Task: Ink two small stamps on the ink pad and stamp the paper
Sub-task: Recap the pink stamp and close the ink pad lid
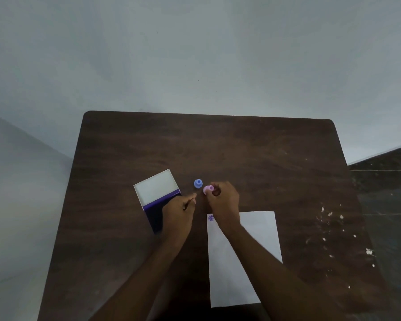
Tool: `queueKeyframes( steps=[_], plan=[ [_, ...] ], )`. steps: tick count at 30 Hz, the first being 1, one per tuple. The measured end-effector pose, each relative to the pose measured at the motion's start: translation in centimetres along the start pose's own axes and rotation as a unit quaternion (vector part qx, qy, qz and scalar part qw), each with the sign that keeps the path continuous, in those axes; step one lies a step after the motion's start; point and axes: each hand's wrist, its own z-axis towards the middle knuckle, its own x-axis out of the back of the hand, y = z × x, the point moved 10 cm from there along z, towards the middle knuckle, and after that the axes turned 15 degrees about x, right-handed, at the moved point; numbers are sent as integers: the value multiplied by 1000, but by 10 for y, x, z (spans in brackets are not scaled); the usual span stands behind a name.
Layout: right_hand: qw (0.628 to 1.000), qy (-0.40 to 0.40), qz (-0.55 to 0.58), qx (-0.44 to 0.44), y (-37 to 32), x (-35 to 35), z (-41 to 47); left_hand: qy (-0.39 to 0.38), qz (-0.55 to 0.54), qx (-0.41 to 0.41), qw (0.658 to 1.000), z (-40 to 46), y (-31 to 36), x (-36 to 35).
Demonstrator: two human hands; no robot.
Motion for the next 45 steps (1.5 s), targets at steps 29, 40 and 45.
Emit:
queueKeyframes(
  steps=[29,40,45],
  plan=[
    [966,-160,-65,193,-87,-72,7,102,-191,79,973,29,-65,118],
    [971,-180,-74,136,-72,-90,13,79,-224,118,964,37,-76,102],
    [970,-186,-63,144,-77,-90,12,87,-240,127,958,39,-79,102]
  ],
)
